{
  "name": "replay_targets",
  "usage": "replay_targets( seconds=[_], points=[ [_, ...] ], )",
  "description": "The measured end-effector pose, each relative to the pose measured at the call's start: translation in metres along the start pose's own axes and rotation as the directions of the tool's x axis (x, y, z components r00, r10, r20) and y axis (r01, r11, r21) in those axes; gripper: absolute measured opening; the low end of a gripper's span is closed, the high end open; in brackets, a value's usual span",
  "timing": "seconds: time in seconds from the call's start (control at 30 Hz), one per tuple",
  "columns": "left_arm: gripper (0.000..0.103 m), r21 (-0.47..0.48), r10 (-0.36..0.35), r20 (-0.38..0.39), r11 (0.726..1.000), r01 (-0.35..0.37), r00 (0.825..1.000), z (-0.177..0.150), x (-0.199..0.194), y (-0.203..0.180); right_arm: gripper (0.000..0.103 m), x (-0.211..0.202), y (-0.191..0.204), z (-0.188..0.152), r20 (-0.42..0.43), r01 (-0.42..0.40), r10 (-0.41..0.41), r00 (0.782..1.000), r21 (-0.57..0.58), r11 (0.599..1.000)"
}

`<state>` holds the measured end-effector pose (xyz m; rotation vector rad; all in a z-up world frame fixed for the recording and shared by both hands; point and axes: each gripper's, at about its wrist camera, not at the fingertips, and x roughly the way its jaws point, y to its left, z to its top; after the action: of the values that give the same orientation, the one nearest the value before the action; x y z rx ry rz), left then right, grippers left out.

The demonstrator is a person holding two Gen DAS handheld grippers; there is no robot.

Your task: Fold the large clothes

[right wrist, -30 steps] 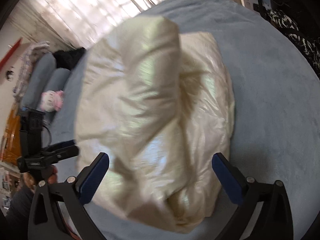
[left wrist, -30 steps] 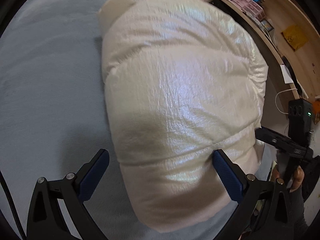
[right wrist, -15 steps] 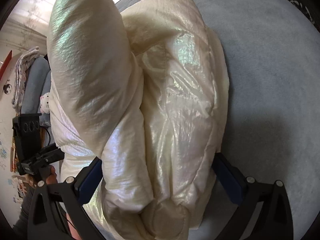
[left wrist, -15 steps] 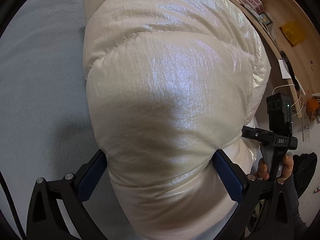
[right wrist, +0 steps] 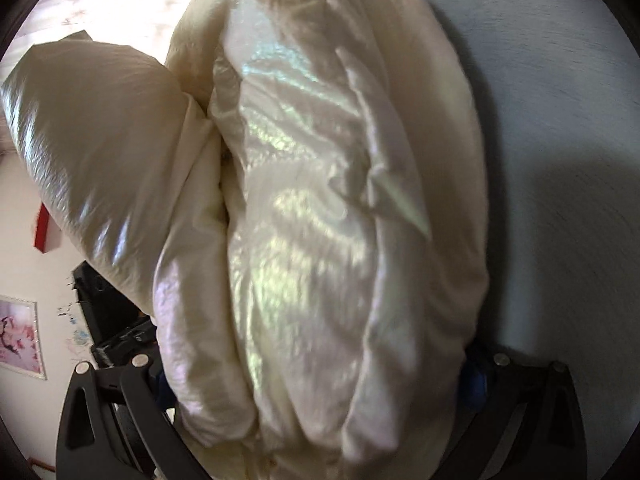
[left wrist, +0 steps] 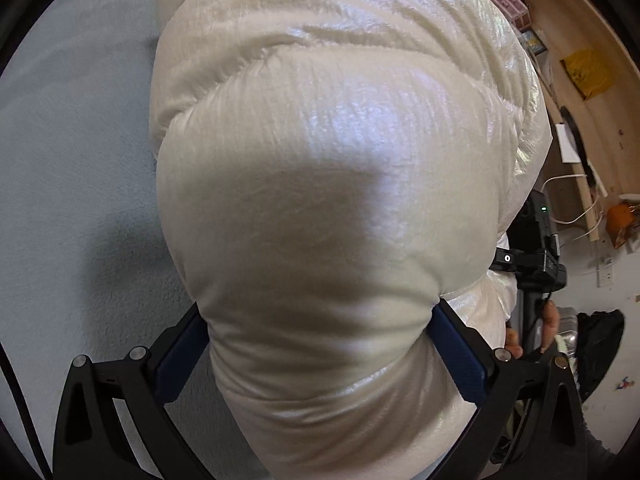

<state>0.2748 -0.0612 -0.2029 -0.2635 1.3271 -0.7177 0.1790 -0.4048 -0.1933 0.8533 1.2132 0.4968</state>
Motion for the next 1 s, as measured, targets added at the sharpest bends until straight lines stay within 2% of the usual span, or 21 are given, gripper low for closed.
replay_targets(
  seconds=[0.13,0.3,0.37,0.47,0.53,0.6,0.83,0.9,0.93,1.0],
  points=[
    [0.103,-0.025,-0.066,0.017,0.997,0.066,0.998,-0.002,0.002,0.009,0.103,-0.004,-0.009,0.006,0.014,-0.038,0.039,0.999,-0.025,0.999],
    [0.103,-0.033,-0.096,0.039,0.995,0.097,0.995,-0.002,0.002,0.013,0.101,-0.001,0.003,-0.002,0.056,-0.072,0.078,0.995,-0.100,0.992],
    [0.103,-0.018,-0.089,0.056,0.996,0.090,0.995,-0.002,0.000,0.010,0.096,-0.005,0.013,-0.006,0.074,-0.083,0.094,0.993,-0.139,0.987],
    [0.101,0.038,-0.053,0.122,0.998,0.049,0.991,-0.003,-0.012,0.000,0.081,-0.019,0.023,-0.009,0.098,-0.094,0.114,0.989,-0.186,0.978],
    [0.100,0.067,-0.042,0.172,0.997,0.031,0.984,-0.003,-0.023,-0.006,0.071,-0.025,0.030,-0.012,0.117,-0.100,0.126,0.985,-0.208,0.973],
    [0.099,0.071,-0.043,0.200,0.997,0.029,0.979,0.000,-0.034,-0.008,0.069,-0.031,0.038,-0.015,0.139,-0.107,0.141,0.980,-0.228,0.968],
    [0.098,0.063,-0.054,0.287,0.997,0.038,0.956,-0.001,-0.083,-0.001,0.068,-0.040,0.086,-0.030,0.171,-0.103,0.165,0.971,-0.323,0.941],
    [0.098,0.067,-0.046,0.318,0.997,0.026,0.947,0.002,-0.109,0.008,0.068,-0.034,0.109,-0.032,0.172,-0.095,0.168,0.971,-0.368,0.925],
    [0.099,0.069,-0.040,0.334,0.997,0.018,0.942,0.002,-0.122,0.013,0.068,-0.037,0.103,-0.032,0.169,-0.100,0.175,0.970,-0.379,0.920],
    [0.098,0.067,-0.025,0.364,0.998,0.001,0.931,0.006,-0.149,0.026,0.068,-0.021,0.120,-0.022,0.160,-0.112,0.191,0.968,-0.405,0.907]
  ],
)
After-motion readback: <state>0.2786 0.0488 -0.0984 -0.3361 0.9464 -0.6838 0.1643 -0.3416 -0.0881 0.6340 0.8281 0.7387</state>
